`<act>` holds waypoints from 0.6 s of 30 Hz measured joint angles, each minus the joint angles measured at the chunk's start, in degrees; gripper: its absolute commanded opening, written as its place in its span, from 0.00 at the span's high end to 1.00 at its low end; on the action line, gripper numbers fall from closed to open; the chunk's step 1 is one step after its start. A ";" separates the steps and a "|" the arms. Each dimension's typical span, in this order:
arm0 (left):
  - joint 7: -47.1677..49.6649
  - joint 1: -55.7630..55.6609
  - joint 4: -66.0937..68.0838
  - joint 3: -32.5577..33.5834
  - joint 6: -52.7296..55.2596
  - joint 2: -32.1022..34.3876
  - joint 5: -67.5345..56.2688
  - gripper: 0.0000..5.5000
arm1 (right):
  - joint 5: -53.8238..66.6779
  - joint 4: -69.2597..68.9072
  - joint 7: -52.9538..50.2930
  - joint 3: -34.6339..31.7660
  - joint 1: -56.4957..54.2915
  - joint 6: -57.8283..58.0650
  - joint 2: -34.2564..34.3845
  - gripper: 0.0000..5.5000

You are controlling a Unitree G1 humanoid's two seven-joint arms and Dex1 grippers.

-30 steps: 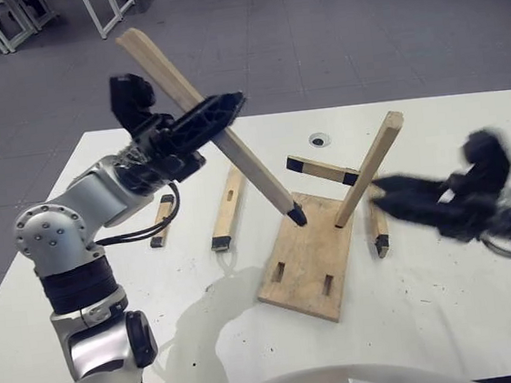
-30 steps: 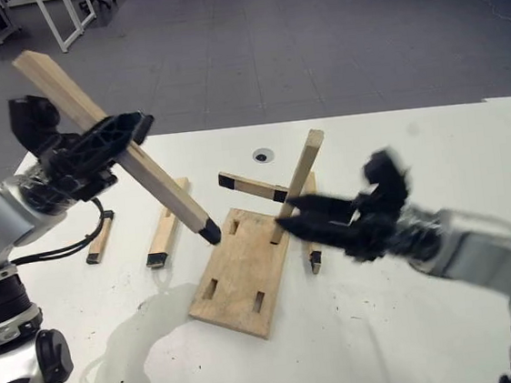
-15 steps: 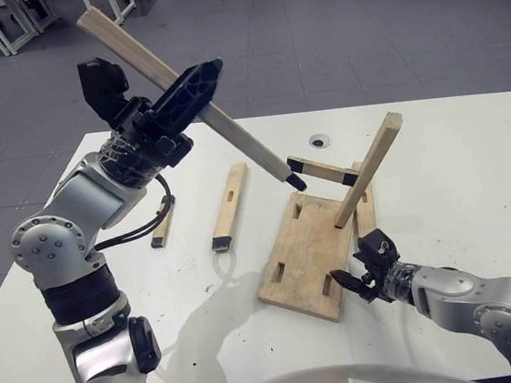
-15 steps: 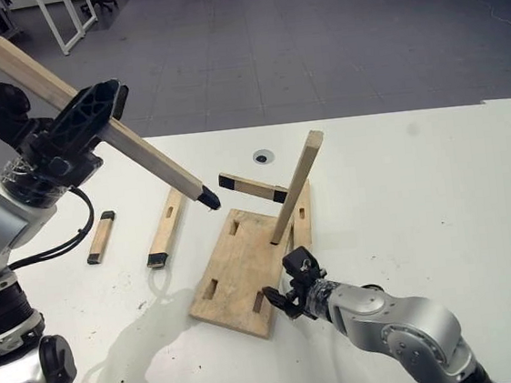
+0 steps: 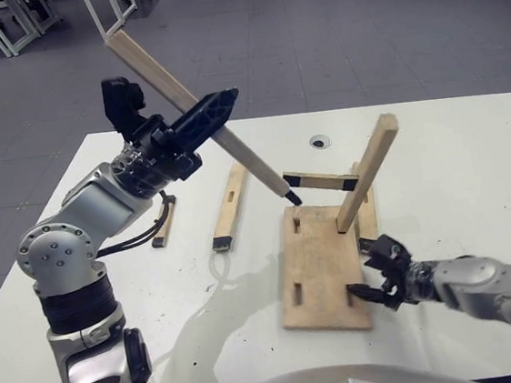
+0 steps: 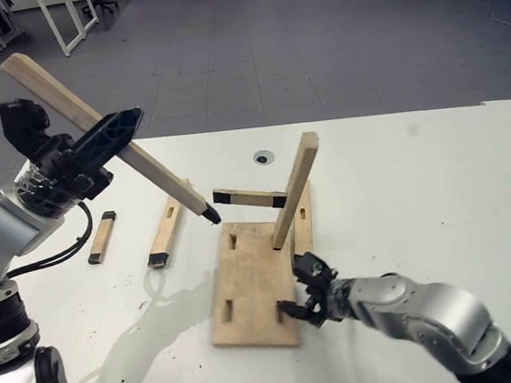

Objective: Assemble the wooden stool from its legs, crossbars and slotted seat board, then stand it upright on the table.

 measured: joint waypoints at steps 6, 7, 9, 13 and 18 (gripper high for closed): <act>-11.84 5.42 -5.13 -4.43 -5.95 2.40 13.85 0.63 | -10.08 8.96 11.62 1.87 -2.13 -7.38 -8.57 0.36; -11.67 7.34 -6.70 -6.66 -6.68 2.25 16.67 0.63 | -11.05 9.00 12.43 1.99 -2.15 -7.85 -8.41 0.36; -10.49 11.04 -10.88 -8.35 -7.78 0.56 18.87 0.63 | -11.76 9.02 12.73 1.85 -2.12 -7.95 -7.80 0.36; -7.47 18.15 -17.62 -11.06 -12.36 -3.68 23.57 0.63 | -13.34 8.81 12.76 1.19 -1.58 -7.78 -6.02 0.36; -7.32 24.41 -17.06 -16.71 -22.30 -8.20 36.02 0.63 | -14.47 9.04 14.00 0.74 -1.77 -7.33 -5.23 0.36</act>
